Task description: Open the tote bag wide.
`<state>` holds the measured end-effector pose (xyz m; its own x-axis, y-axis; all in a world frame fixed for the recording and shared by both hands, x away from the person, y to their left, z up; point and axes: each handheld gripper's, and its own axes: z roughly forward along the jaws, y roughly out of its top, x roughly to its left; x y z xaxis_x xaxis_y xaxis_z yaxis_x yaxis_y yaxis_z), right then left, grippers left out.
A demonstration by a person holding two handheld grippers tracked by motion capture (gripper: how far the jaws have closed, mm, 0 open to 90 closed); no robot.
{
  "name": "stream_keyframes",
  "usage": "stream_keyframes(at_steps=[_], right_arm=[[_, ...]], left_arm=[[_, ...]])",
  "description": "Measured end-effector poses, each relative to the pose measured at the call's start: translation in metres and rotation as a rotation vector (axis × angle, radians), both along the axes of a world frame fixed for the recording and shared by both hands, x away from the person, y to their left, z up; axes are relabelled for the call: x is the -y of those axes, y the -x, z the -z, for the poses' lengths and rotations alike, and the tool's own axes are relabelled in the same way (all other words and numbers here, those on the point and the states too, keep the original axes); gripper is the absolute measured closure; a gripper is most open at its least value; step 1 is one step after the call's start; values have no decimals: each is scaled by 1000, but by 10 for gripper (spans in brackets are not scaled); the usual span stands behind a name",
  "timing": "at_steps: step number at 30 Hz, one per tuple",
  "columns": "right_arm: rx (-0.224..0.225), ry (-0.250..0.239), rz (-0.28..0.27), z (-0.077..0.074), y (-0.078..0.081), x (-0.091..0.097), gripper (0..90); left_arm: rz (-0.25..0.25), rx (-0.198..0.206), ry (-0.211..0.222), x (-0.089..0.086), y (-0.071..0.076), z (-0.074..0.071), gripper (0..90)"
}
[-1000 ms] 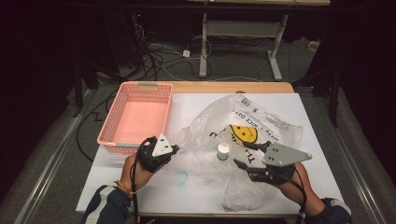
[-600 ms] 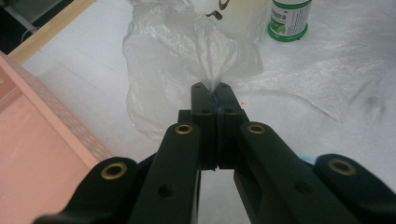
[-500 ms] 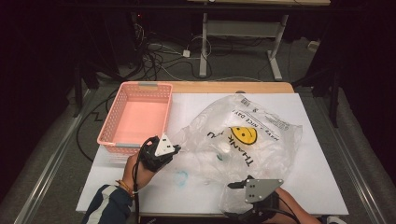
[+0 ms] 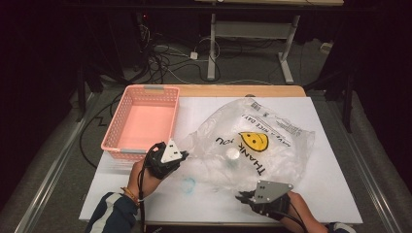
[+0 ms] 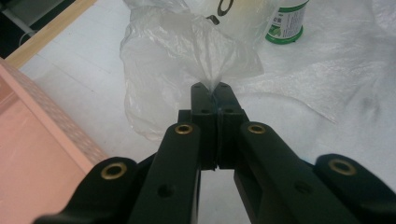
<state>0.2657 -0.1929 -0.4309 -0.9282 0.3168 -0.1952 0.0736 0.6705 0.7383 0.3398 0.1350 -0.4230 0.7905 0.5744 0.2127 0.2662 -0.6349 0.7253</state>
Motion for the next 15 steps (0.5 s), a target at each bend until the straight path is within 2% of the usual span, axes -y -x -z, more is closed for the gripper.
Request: stream_keyframes(at_steps=[6, 8, 9, 10, 15], right_arm=[[110, -80, 72, -21, -4, 15, 885], [134, -122, 100, -31, -7, 22, 886], [179, -140, 119, -41, -8, 27, 886], [179, -140, 119, -41, -8, 27, 886], [266, -160, 184, -61, -15, 40, 893]], left_arm=[[7, 29, 8, 1, 2, -5, 867], [9, 46, 22, 1, 3, -10, 867], [11, 55, 28, 1, 4, -12, 867], [10, 67, 32, 1, 4, -15, 867], [4, 113, 66, 4, 0, -27, 866]])
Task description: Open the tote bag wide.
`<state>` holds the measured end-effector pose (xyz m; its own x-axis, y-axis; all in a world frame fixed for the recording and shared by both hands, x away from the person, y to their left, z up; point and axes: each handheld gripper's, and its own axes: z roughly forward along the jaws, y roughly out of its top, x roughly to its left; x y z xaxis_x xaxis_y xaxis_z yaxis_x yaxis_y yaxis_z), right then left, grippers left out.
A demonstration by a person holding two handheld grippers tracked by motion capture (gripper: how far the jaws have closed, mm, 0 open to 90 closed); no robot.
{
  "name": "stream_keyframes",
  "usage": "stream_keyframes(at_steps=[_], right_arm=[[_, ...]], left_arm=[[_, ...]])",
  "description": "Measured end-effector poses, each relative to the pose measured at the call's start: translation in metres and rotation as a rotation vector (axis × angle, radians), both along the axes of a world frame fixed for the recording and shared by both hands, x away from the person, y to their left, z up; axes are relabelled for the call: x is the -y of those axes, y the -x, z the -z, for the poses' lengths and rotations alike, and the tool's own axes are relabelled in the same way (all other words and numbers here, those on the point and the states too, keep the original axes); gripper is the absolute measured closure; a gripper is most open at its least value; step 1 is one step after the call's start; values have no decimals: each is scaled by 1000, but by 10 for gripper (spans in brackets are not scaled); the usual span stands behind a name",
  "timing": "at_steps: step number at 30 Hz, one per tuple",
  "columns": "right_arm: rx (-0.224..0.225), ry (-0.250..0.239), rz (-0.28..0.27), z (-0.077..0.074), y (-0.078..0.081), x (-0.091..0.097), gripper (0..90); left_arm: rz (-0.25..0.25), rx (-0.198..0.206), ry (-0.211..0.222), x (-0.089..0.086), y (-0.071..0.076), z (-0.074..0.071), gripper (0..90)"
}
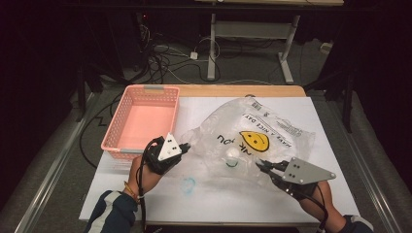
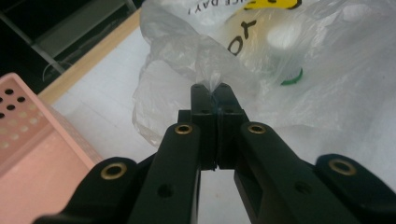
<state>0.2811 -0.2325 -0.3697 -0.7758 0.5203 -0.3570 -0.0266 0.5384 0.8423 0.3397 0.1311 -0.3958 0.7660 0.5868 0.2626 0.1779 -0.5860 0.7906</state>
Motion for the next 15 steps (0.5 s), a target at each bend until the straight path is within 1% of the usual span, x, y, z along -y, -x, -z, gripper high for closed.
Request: stream_keyframes(at_steps=[2, 6, 9, 10, 12, 14, 15], right_arm=[[42, -6, 37, -8, -4, 5, 895], [94, -29, 91, -22, -14, 14, 896], [116, -42, 121, -27, -21, 19, 896], [120, -45, 129, -28, -24, 20, 897], [126, -53, 144, -29, -27, 21, 898], [134, -57, 151, -31, -30, 22, 899], [135, -57, 154, -32, -31, 23, 899]], left_arm=[[2, 12, 3, 2, 0, -4, 866], [5, 31, 25, 5, -3, -12, 866], [2, 45, 44, 7, -4, -16, 867], [6, 43, 48, 7, -4, -17, 867], [6, 64, 46, 8, -2, -20, 866], [10, 71, 50, 6, 0, -23, 867], [7, 81, 58, 6, 1, -24, 867]])
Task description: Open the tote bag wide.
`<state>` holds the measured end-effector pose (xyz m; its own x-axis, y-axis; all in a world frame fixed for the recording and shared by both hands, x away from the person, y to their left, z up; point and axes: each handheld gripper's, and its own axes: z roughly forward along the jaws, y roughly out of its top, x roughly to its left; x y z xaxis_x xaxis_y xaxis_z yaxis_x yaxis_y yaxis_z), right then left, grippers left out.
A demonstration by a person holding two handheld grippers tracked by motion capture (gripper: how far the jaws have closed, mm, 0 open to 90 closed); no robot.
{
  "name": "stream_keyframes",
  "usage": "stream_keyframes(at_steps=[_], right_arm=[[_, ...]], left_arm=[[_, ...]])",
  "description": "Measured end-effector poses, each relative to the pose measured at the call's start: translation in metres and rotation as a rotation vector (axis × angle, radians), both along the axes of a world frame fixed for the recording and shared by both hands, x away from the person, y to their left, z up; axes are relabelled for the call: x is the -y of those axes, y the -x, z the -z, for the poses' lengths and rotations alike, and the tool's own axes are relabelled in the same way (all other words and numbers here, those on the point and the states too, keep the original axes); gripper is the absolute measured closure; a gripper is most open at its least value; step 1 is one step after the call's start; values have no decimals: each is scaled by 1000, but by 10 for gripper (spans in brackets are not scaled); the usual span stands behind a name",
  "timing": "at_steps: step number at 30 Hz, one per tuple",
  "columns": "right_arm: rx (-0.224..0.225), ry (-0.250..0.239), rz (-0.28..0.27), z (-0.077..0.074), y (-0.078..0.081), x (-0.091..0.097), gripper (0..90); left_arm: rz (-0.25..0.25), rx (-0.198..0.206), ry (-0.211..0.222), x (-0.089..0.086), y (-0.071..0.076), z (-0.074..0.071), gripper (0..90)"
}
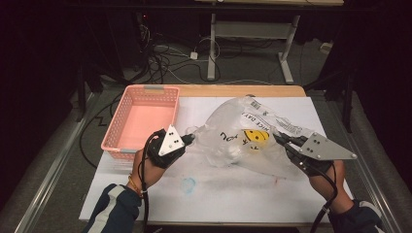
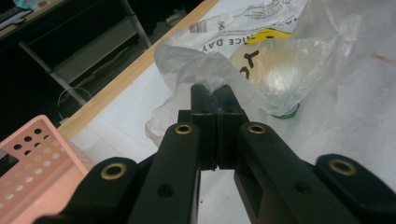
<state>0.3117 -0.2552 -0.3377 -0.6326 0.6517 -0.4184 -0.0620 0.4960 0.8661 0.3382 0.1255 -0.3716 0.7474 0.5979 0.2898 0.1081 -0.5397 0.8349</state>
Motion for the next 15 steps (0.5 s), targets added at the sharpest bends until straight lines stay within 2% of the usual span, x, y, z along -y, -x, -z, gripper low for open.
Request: stream_keyframes(at_steps=[4, 10, 12, 15], right_arm=[[20, -4, 11, -4, -3, 0, 899], [34, -11, 21, -9, -7, 0, 899], [35, -16, 25, -9, -8, 0, 899], [42, -37, 34, -8, -10, -1, 899]], left_arm=[[-17, 16, 34, -4, 2, -6, 867], [-25, 23, 42, -5, 1, -8, 867], [-30, 27, 66, -6, 1, -8, 867], [-46, 57, 96, -5, 2, -7, 867]])
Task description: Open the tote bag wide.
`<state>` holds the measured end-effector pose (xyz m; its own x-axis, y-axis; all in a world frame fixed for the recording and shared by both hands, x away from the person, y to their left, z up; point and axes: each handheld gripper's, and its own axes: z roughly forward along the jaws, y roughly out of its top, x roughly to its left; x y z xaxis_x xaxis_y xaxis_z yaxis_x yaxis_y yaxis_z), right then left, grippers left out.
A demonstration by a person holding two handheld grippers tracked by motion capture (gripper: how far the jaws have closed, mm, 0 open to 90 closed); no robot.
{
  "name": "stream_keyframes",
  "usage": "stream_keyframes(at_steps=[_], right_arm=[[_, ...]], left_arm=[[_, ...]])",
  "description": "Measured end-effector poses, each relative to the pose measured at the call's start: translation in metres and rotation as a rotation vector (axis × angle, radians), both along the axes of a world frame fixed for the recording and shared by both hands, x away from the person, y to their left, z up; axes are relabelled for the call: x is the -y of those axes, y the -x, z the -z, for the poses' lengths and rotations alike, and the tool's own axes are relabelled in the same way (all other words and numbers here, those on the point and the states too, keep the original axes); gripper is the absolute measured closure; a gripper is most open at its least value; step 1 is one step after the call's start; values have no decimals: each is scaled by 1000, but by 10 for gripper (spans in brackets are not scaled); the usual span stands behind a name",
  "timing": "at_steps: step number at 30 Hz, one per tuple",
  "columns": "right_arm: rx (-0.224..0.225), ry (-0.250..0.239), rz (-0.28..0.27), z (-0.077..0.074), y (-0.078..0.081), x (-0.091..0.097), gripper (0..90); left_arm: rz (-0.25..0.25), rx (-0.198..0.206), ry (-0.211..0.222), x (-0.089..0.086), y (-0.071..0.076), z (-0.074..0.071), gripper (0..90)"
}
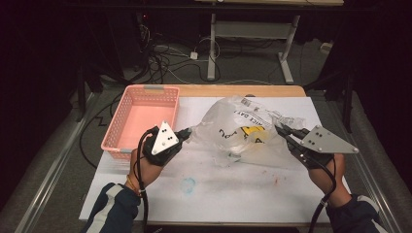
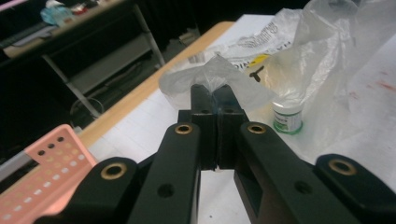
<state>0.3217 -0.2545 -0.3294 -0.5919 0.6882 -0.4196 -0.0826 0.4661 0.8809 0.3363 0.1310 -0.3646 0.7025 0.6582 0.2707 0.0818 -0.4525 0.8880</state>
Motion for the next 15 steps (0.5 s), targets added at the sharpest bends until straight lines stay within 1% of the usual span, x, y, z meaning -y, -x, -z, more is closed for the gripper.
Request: stream_keyframes(at_steps=[3, 4, 6, 7, 9, 11, 15], right_arm=[[22, -20, 18, -1, -3, -1, 900], [27, -28, 21, -1, -4, -1, 899], [48, -41, 34, -2, -6, -2, 900], [65, -38, 44, -2, -7, -3, 900], [114, -9, 73, -3, -8, -6, 900], [122, -19, 75, -5, -10, -7, 900], [136, -48, 91, -12, -15, -7, 900]], left_arm=[[-16, 33, 26, 4, 0, 0, 867], [-20, 47, 27, 5, 0, 0, 868], [-22, 60, 39, 8, -1, -2, 868], [-23, 65, 44, 9, -1, -4, 868], [-22, 78, 46, 11, -1, -8, 868], [-26, 90, 47, 11, 1, -12, 869], [-49, 107, 71, 9, 1, -19, 870]])
